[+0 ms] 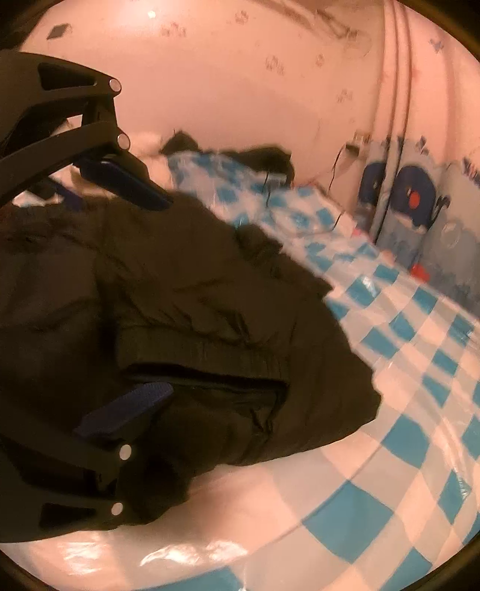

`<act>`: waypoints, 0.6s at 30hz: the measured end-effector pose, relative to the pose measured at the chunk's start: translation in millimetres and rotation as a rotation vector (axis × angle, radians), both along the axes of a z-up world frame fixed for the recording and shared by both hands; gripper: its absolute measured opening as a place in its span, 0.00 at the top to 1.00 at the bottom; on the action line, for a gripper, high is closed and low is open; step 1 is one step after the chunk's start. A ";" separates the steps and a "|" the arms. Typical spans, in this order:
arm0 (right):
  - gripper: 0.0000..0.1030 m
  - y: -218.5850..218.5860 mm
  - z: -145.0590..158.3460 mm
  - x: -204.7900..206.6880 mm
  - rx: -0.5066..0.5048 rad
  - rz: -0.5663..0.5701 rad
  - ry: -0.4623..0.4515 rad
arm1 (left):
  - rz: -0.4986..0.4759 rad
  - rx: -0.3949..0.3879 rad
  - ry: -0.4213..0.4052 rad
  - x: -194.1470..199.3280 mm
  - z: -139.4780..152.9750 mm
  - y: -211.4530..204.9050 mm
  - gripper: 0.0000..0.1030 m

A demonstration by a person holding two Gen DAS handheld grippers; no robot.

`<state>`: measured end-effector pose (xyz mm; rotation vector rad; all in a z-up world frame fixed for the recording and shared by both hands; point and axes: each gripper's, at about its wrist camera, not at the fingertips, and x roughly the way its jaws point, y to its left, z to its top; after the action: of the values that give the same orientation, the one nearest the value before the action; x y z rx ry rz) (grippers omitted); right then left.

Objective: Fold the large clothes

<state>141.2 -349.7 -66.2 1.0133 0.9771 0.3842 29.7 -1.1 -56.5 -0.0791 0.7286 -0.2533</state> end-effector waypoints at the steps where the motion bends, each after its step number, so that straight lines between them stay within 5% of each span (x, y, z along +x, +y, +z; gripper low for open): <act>1: 0.12 2.0 -3.7 3.7 -0.009 0.001 0.011 | -0.002 0.003 -0.003 -2.1 1.5 0.6 0.10; 3: 0.17 7.5 -5.5 8.5 -0.035 0.016 0.007 | -0.014 0.000 0.002 -0.5 2.6 -1.1 0.10; 6: 0.73 18.1 1.5 10.7 -0.129 0.060 -0.019 | -0.002 0.021 -0.014 -6.3 5.9 0.5 0.10; 11: 0.75 36.7 31.8 15.4 -0.318 0.122 -0.104 | 0.016 -0.001 -0.034 -10.2 12.5 6.1 0.10; 15: 0.75 48.5 97.4 5.1 -0.579 0.106 -0.332 | 0.053 -0.031 -0.033 -6.2 12.8 18.1 0.10; 18: 0.76 46.2 104.4 9.0 -0.721 0.098 -0.350 | 0.076 -0.049 -0.010 -0.6 10.2 25.0 0.10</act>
<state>150.2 -303.4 38.2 0.2322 0.7555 0.2451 29.1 23.8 -46.3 -0.1517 0.7077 -0.1992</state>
